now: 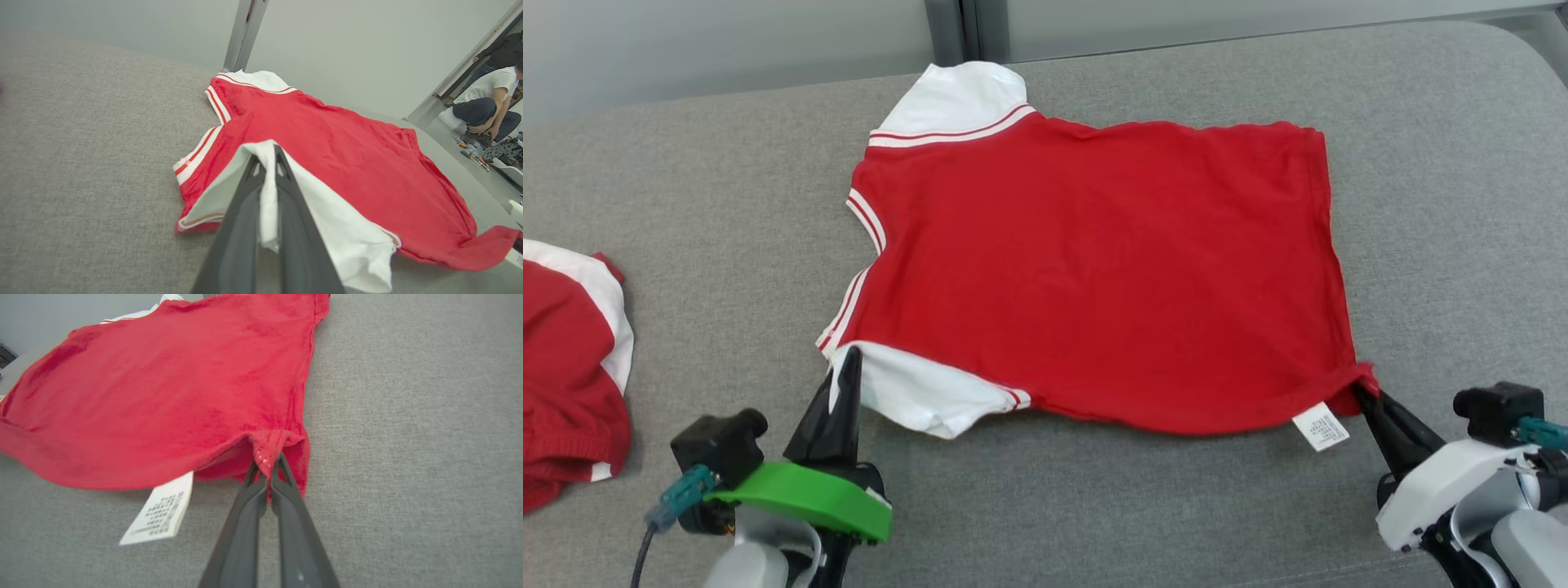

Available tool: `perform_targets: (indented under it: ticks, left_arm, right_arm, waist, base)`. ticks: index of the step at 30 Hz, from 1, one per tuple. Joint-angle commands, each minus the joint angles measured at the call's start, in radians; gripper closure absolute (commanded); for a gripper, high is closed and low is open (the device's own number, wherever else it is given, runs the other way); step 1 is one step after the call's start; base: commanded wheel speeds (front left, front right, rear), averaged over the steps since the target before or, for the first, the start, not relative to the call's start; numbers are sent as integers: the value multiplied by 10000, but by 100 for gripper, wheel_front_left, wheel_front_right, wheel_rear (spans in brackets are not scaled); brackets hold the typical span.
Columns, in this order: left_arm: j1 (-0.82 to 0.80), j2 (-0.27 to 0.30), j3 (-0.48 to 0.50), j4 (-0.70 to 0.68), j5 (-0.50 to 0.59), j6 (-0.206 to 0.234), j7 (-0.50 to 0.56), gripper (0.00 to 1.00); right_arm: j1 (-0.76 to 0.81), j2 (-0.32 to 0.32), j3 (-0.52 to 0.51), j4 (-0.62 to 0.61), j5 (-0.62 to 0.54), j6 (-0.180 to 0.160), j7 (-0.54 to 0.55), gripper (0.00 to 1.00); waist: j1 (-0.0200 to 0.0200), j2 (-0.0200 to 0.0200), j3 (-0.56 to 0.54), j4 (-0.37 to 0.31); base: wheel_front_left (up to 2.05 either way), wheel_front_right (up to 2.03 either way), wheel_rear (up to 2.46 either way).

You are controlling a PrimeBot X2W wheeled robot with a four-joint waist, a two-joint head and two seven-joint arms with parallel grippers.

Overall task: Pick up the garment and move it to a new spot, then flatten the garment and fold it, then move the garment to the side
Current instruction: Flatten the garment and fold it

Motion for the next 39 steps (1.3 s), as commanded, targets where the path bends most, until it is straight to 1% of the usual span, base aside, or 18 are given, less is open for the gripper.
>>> perform_targets:
  ticks: [1,6,9,13,14,15,16,21,25,29,34,39]
  left_arm:
    - [-437,108,10,174,41,-84,84,100]
    - [-1845,243,-57,1110,157,-287,377,100]
    - [-2618,178,-140,1844,179,-401,486,100]
    - [-3537,115,-258,3000,312,-516,374,100]
    - [-3750,61,-281,3320,312,-556,287,100]
    - [-3900,17,-293,3551,352,-567,172,70]
    - [-4060,12,-341,3820,474,-579,5,0]
    - [-4147,-142,-358,4635,496,-689,-619,0]
    - [-3365,-88,-175,4753,358,-771,-854,0]
    - [-2676,29,-145,4786,458,-778,-919,0]
    - [-2346,62,-102,4932,528,-786,-949,0]
    - [-2672,-17,-262,5304,584,-809,-929,0]
  right_arm:
    - [-416,1,113,120,-81,-15,103,100]
    - [-1575,12,408,653,-4,-15,180,100]
    - [-2188,74,542,1184,102,-15,186,100]
    - [-2942,273,873,1941,182,-15,21,100]
    - [-3126,315,883,2161,178,-15,-171,72]
    - [-3210,369,927,2312,201,-15,-306,12]
    - [-3265,471,1001,2494,283,-15,-438,0]
    - [-3092,412,1162,2972,499,-15,-1104,0]
    - [-2623,265,1064,3042,732,-15,-1375,0]
    - [-2250,235,1162,2982,854,-15,-1461,0]
    - [-2377,436,1130,3099,902,-15,-1539,0]
    - [-2668,654,1319,3432,914,-15,-1529,0]
  waist:
    - [1,0,177,-104]
    - [1,0,541,-131]
    - [1,0,736,-145]
    - [1,0,944,-212]
    - [1,0,973,-227]
    - [1,0,980,-227]
    - [1,0,980,-227]
    - [1,0,710,-180]
    - [1,0,424,-217]
    - [1,0,384,-224]
    - [1,0,525,-177]
    - [1,0,651,-148]
  base:
    - [0,0,0]
    - [0,0,0]
    - [0,0,0]
    - [0,0,0]
    - [0,0,0]
    - [0,0,0]
    - [0,0,0]
    - [0,0,0]
    - [0,0,0]
    - [0,0,0]
    - [0,0,0]
    - [0,0,0]
